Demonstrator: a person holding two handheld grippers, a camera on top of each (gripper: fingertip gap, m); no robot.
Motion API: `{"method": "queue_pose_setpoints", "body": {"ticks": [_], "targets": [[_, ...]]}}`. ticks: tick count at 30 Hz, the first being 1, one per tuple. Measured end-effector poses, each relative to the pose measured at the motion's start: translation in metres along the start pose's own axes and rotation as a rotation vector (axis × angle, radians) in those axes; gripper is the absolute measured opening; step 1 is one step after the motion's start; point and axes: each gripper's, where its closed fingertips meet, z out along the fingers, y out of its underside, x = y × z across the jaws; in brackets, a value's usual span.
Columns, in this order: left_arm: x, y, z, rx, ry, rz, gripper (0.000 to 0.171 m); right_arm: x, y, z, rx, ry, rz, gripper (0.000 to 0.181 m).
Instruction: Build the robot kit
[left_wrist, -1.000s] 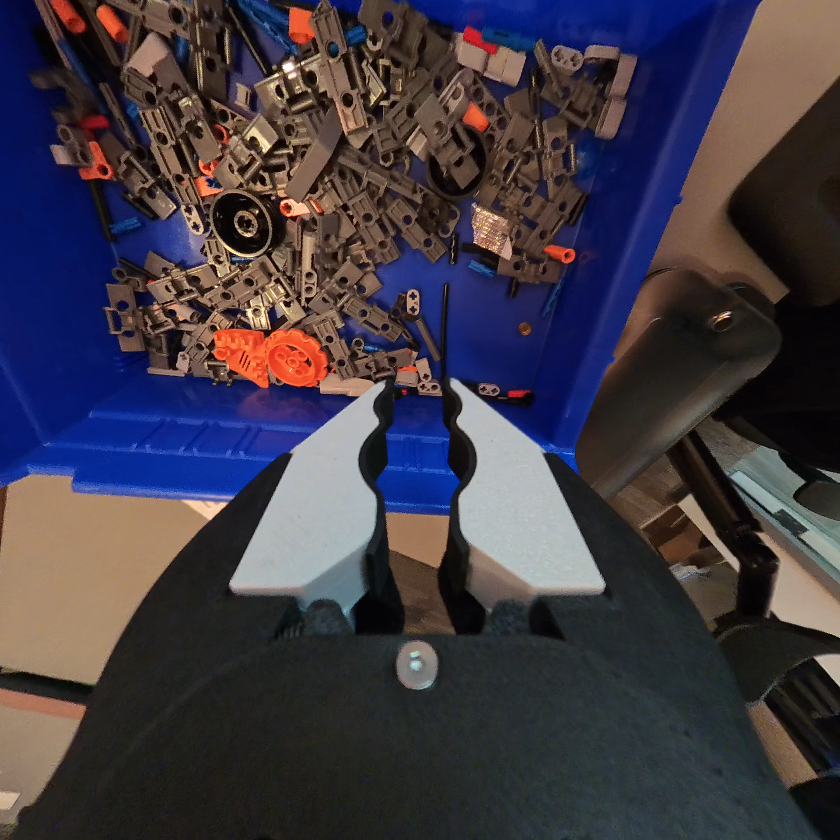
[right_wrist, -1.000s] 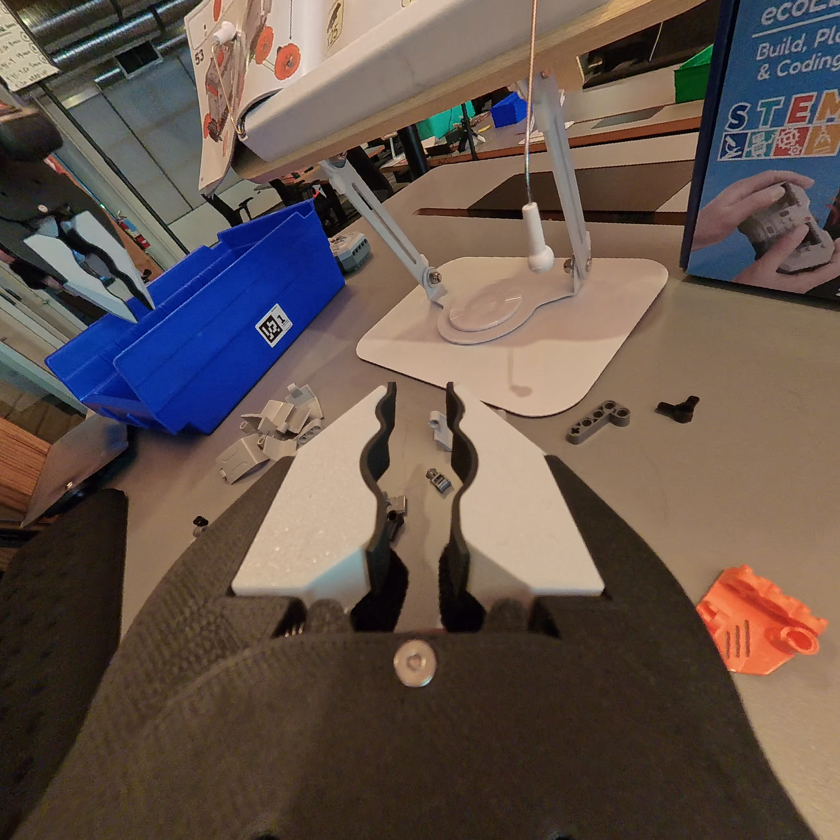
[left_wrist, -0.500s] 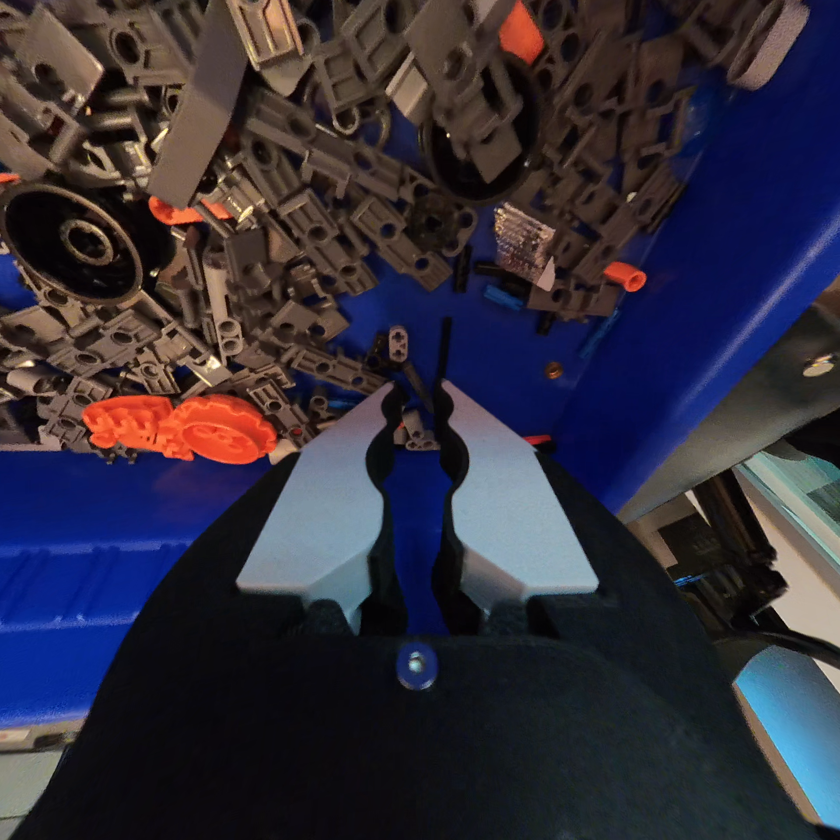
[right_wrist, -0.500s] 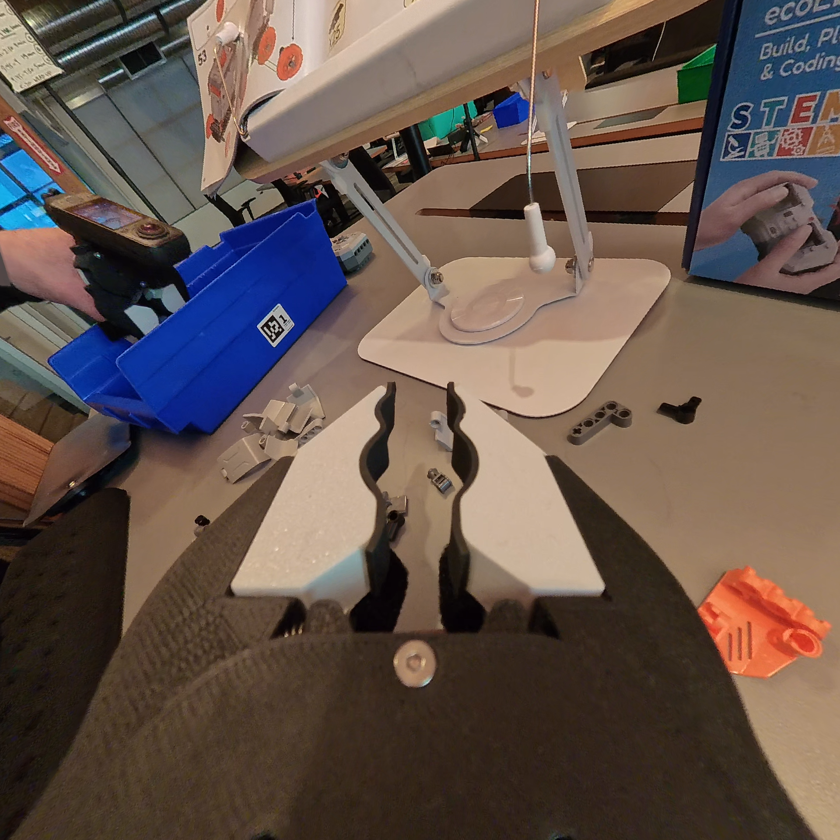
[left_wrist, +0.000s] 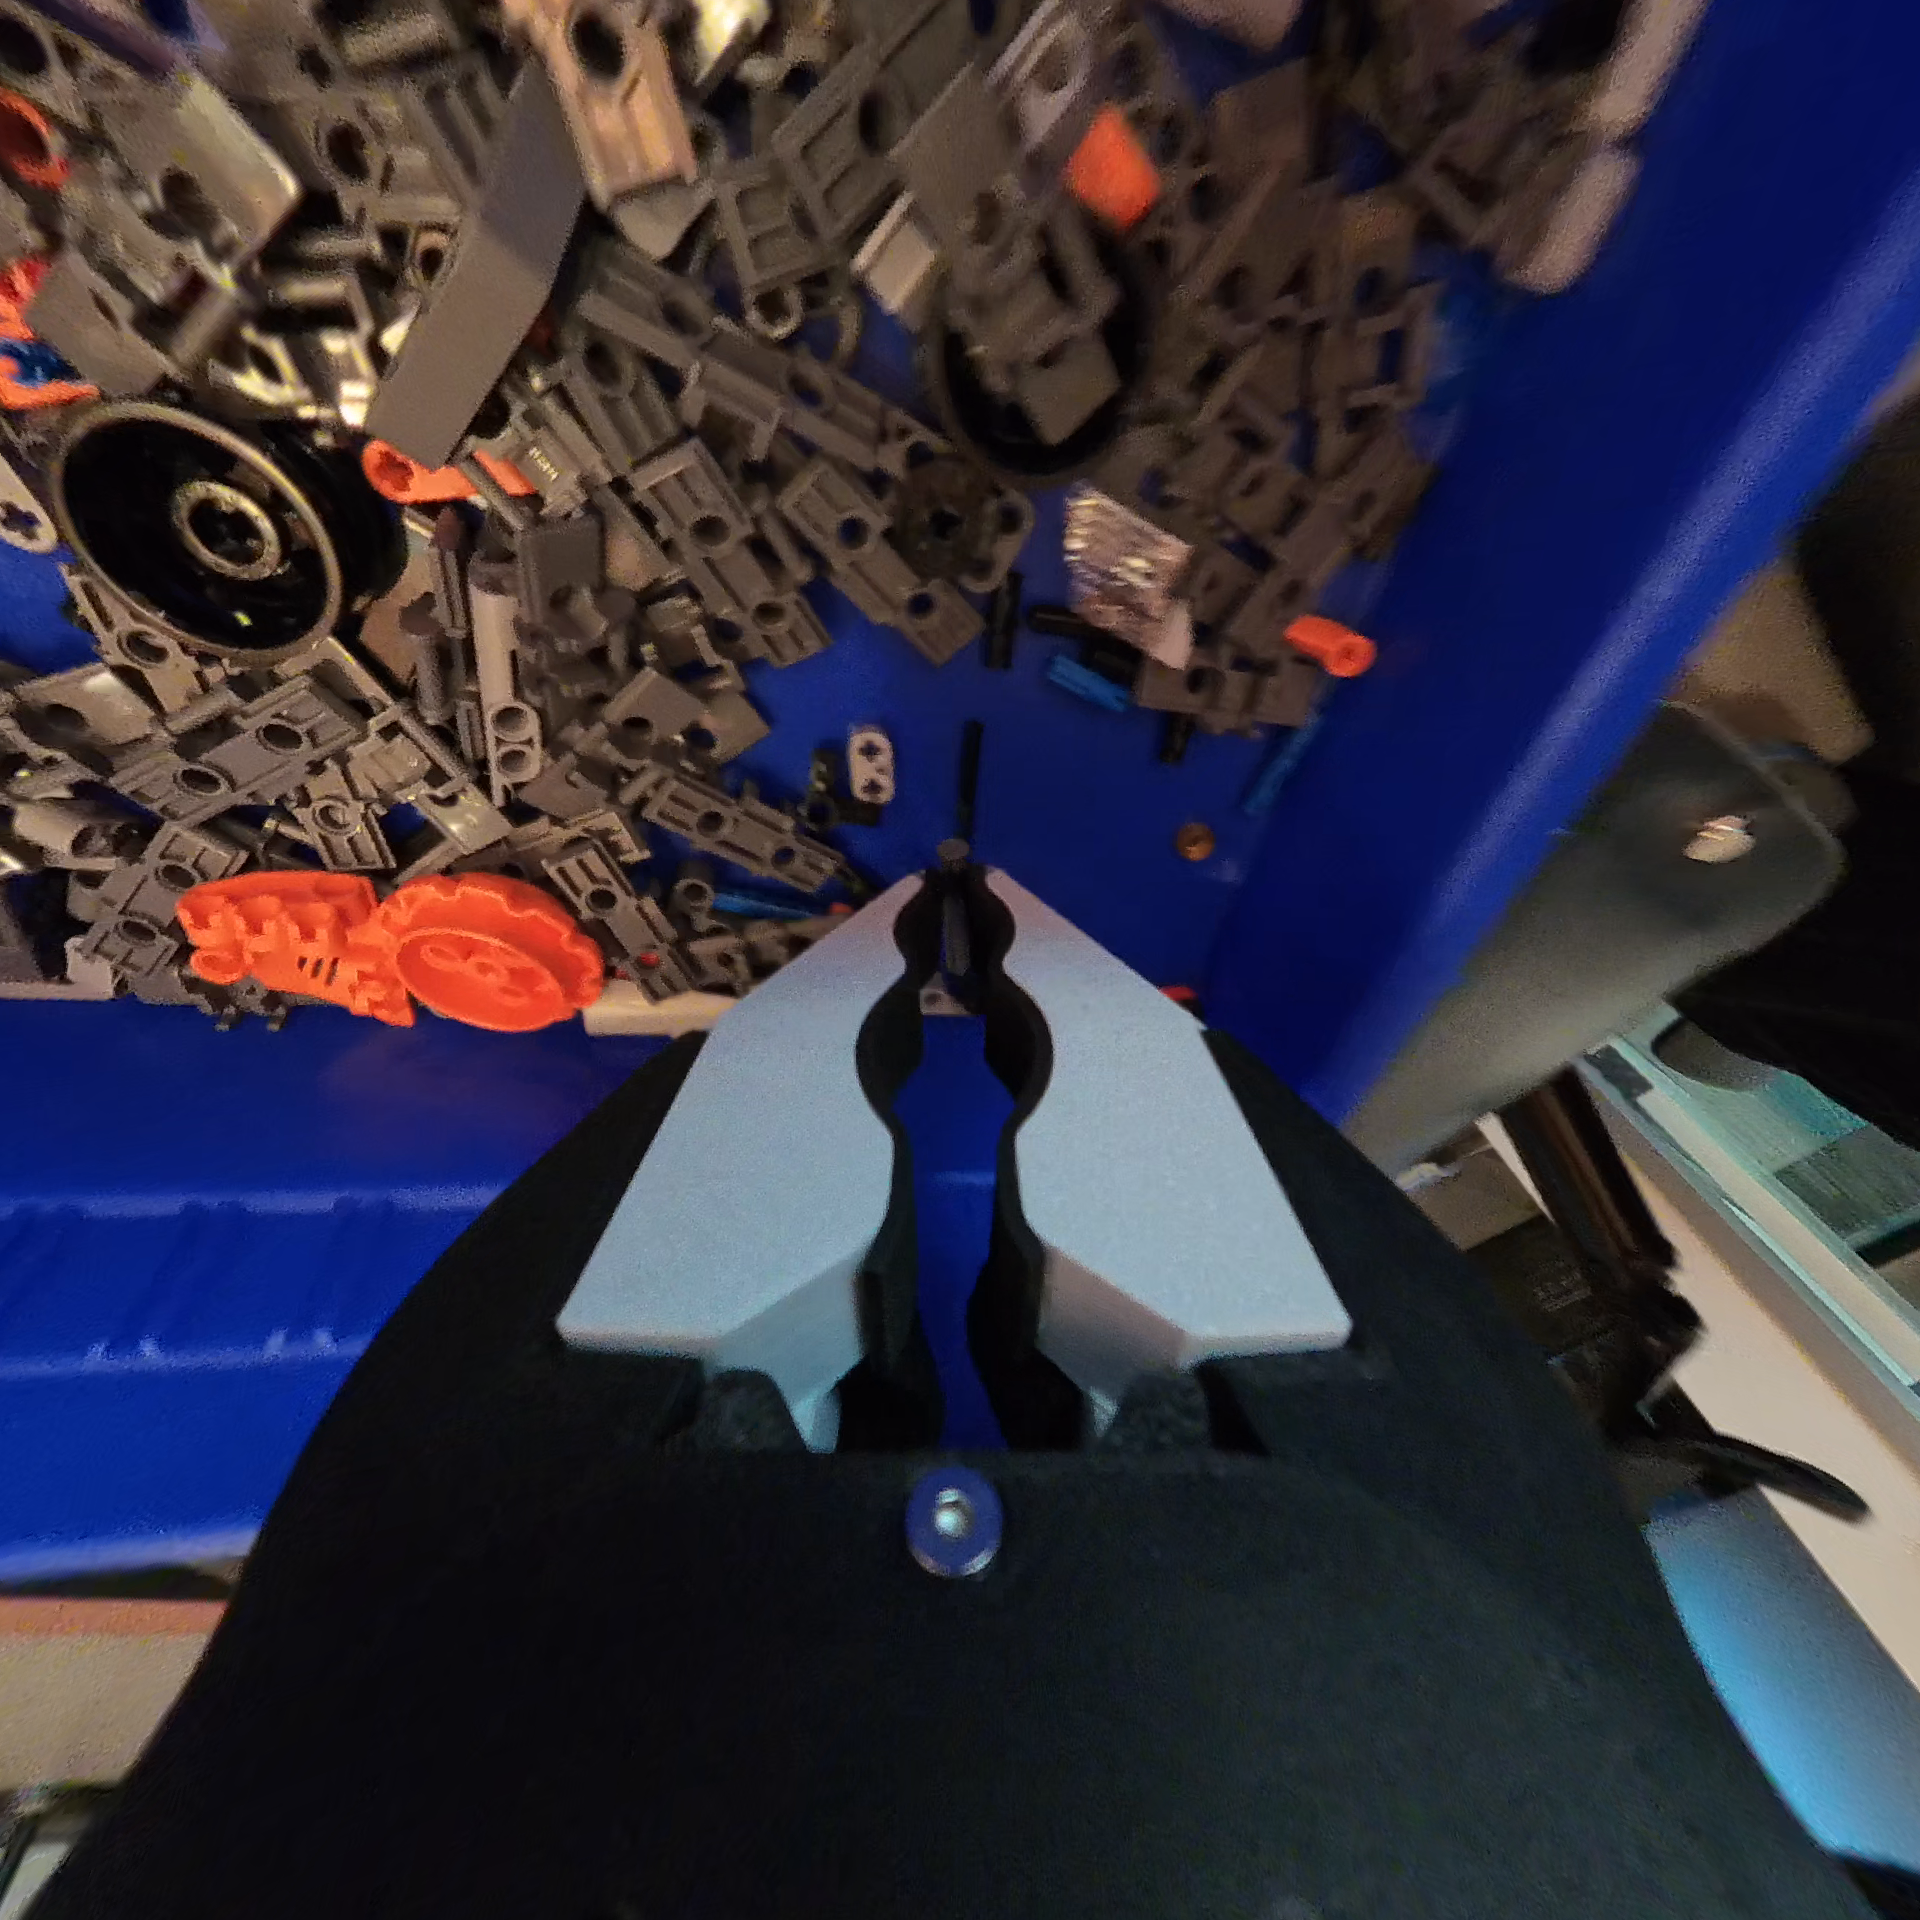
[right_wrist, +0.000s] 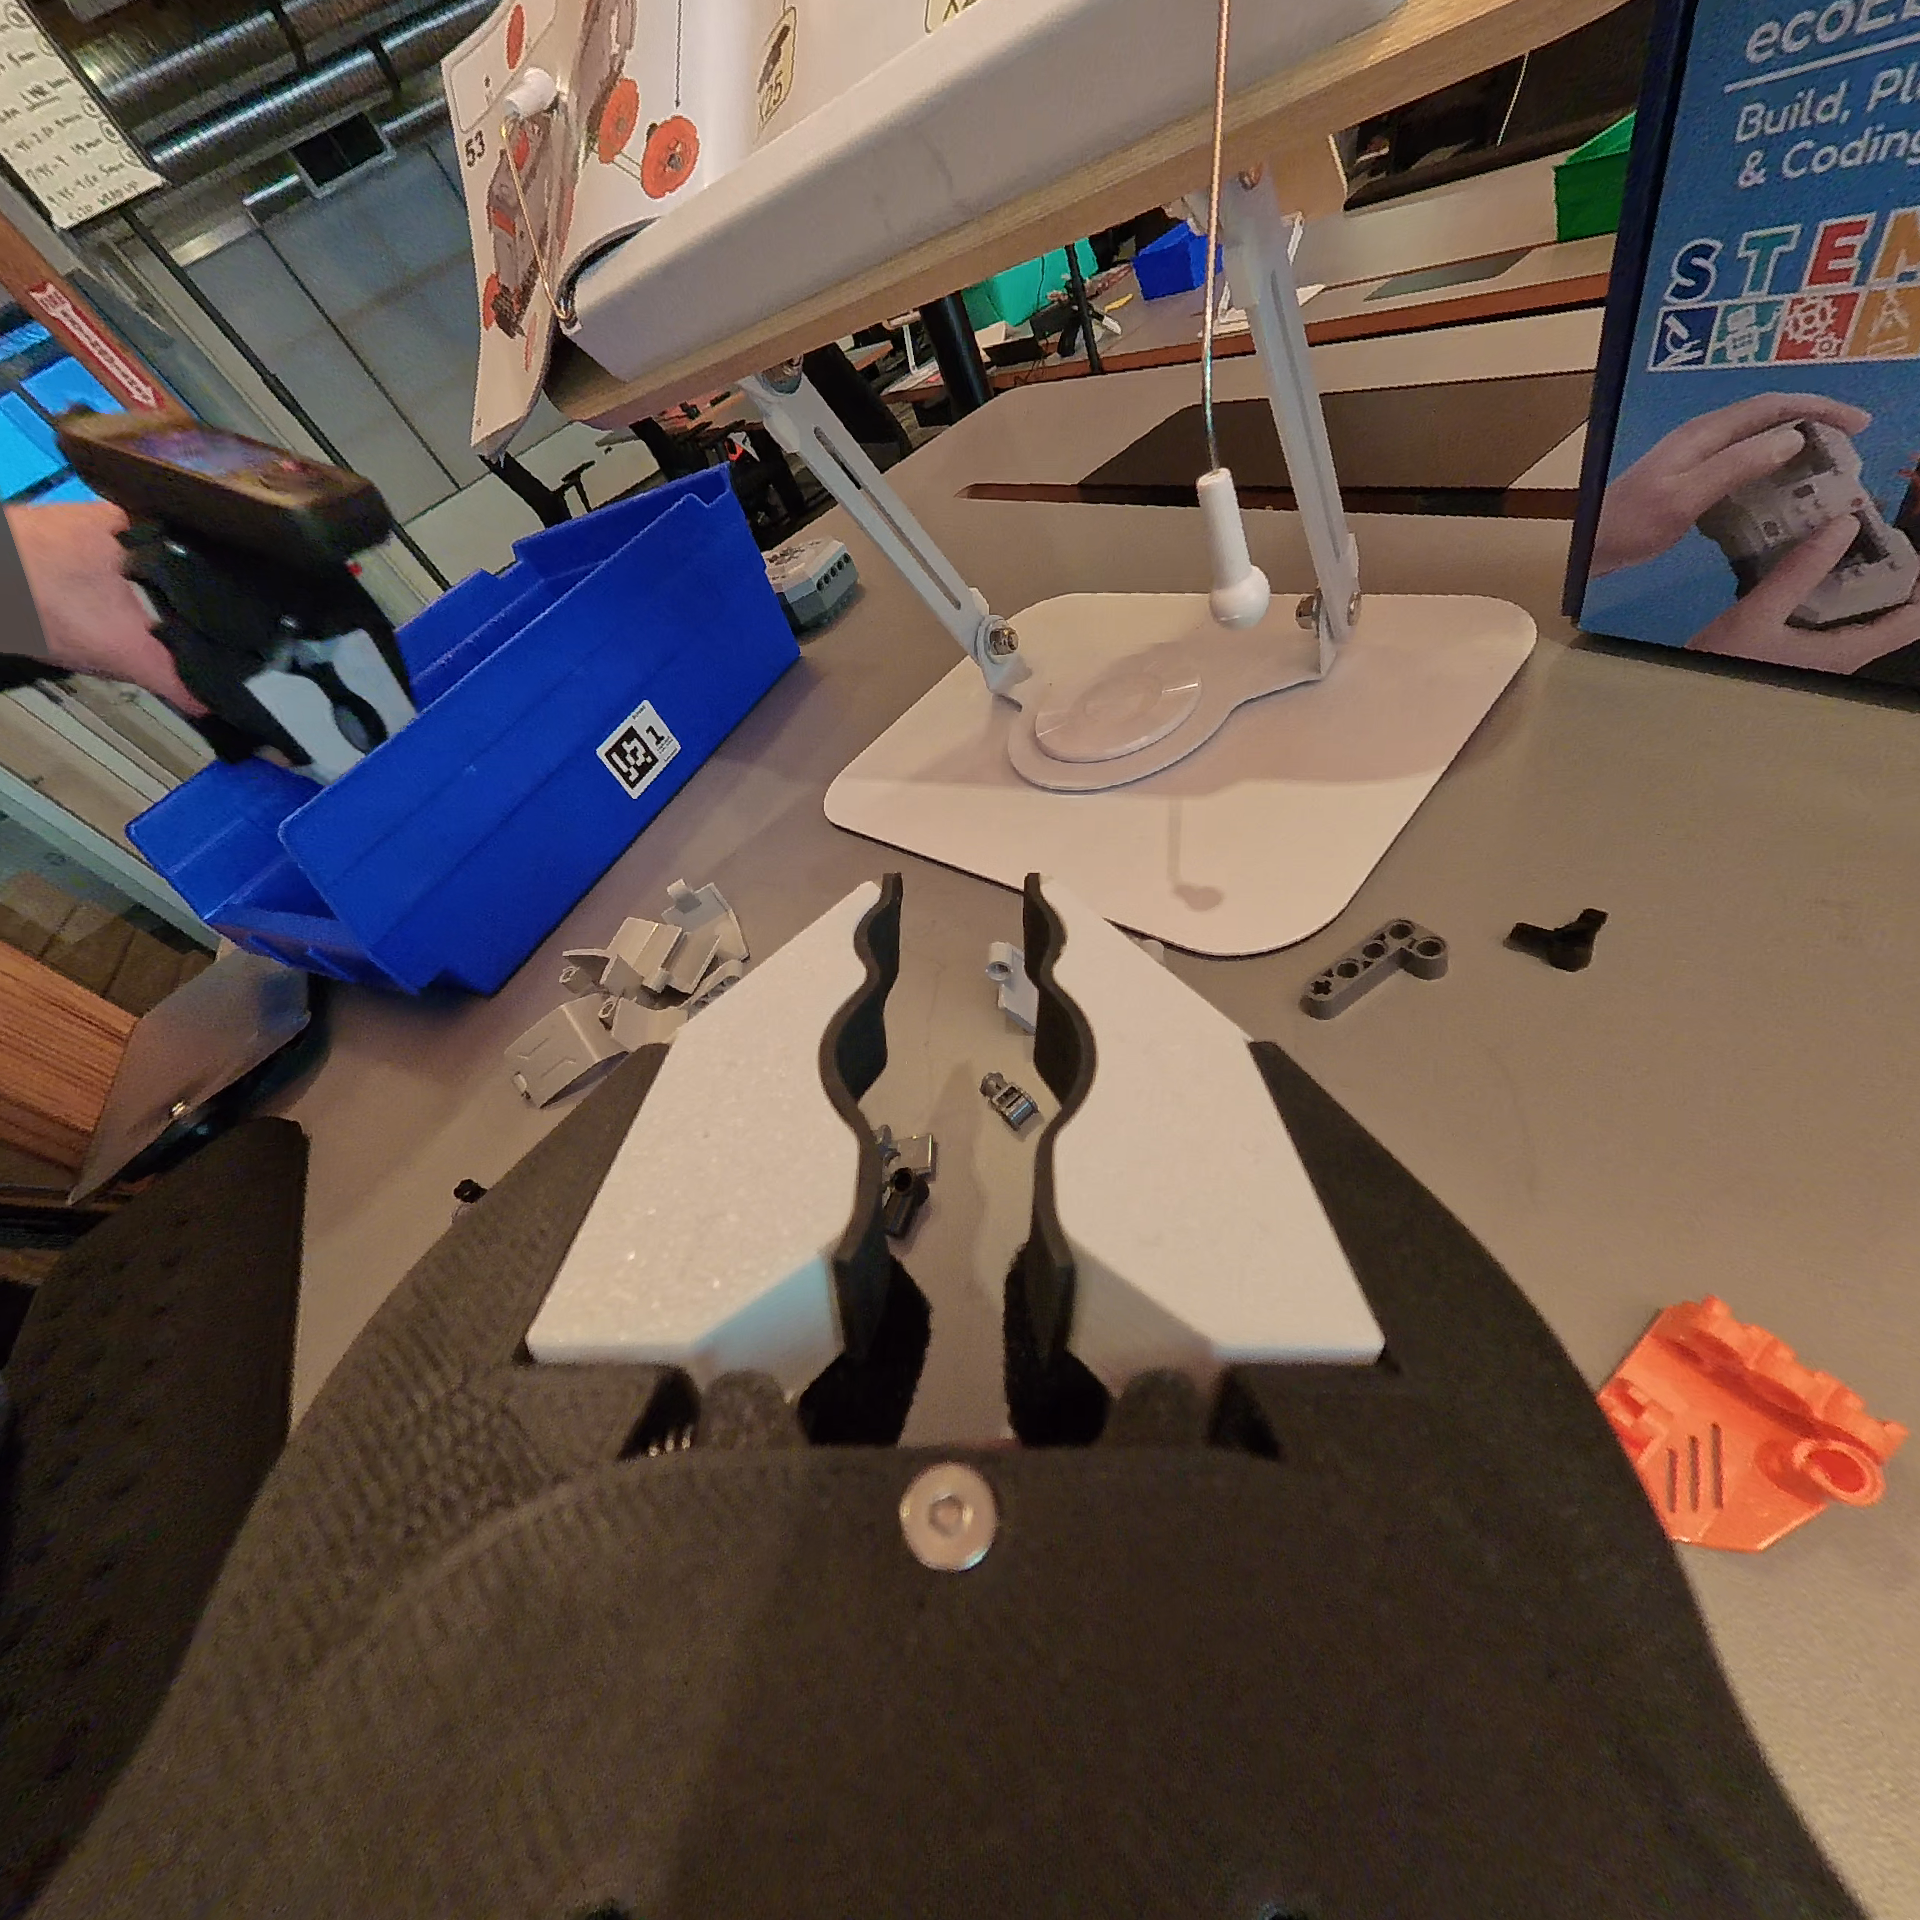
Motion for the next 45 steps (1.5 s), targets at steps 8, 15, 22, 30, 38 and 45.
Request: {"method": "queue_pose_setpoints", "body": {"ticks": [8,15,22,30,38,45], "targets": [[0.134,-0.102,-0.088,0.378,0.144,0.272,0.004,0.000,0.001,0.001,-0.007,0.001,-0.005,0.021],[0.207,-0.164,-0.015,0.359,0.056,0.385,0.004,-0.001,0.000,0.000,-0.002,0.001,-0.008,0.021],[0.203,-0.177,0.028,0.330,-0.010,0.319,0.005,-0.002,0.002,0.001,-0.011,-0.001,-0.018,0.021],[0.206,-0.168,0.007,0.351,0.029,0.325,0.015,-0.002,0.001,0.001,-0.008,-0.003,-0.017,0.021],[0.110,-0.074,-0.084,0.183,0.045,0.359,0.014,-0.004,0.003,0.002,-0.015,-0.010,-0.014,0.021],[0.031,0.011,-0.034,-0.218,0.085,0.393,0.031,-0.004,0.001,0.001,-0.004,-0.016,-0.003,0.021]]}}
